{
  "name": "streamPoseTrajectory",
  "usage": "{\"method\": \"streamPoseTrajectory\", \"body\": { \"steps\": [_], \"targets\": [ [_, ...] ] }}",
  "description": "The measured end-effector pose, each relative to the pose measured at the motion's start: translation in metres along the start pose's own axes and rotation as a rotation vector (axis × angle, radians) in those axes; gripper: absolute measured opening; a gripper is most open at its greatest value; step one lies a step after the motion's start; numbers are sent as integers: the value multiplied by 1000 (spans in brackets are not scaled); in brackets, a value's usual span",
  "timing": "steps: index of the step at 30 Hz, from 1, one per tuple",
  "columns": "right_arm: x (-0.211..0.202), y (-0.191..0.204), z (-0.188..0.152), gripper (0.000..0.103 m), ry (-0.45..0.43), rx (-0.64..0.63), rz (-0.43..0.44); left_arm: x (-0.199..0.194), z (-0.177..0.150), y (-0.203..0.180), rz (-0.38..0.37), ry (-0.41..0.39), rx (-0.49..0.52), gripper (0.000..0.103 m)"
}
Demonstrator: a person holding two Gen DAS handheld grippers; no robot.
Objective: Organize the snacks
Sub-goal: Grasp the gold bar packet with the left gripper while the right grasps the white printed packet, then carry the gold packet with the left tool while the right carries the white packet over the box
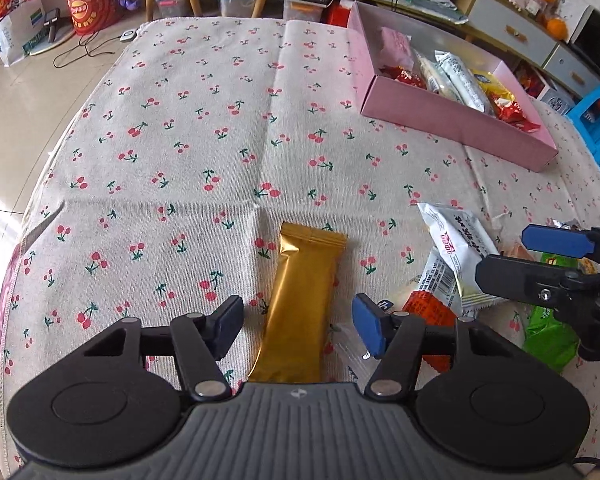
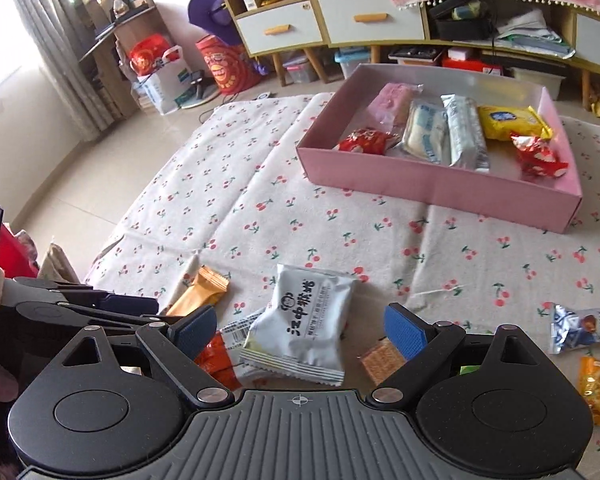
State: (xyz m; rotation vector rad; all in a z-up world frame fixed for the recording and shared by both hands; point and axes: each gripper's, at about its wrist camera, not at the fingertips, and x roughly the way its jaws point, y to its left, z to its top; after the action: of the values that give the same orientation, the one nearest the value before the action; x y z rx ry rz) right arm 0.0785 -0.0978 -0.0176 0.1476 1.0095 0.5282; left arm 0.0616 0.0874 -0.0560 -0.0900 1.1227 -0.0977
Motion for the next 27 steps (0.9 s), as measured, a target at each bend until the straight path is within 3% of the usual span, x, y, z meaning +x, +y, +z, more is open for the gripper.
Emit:
{"method": "streamPoseTrajectory", "body": {
  "steps": [9,13,16,20,27],
  "targets": [
    [30,-17,6,90,44,124,10,3,0,-2,12,16,34,55],
    [33,-18,7,88,39,109,-6,5,1,-3,26,15,54,50],
    [33,-13,6,75,31,63,-45,5,1,-3,46,8,67,41],
    [33,-8,5,50,29,26,-59,4,0,-4,71,0,84,31],
    [31,-1,5,47,21,9,-56,3,2,0,65,-9,55,26]
  ]
}}
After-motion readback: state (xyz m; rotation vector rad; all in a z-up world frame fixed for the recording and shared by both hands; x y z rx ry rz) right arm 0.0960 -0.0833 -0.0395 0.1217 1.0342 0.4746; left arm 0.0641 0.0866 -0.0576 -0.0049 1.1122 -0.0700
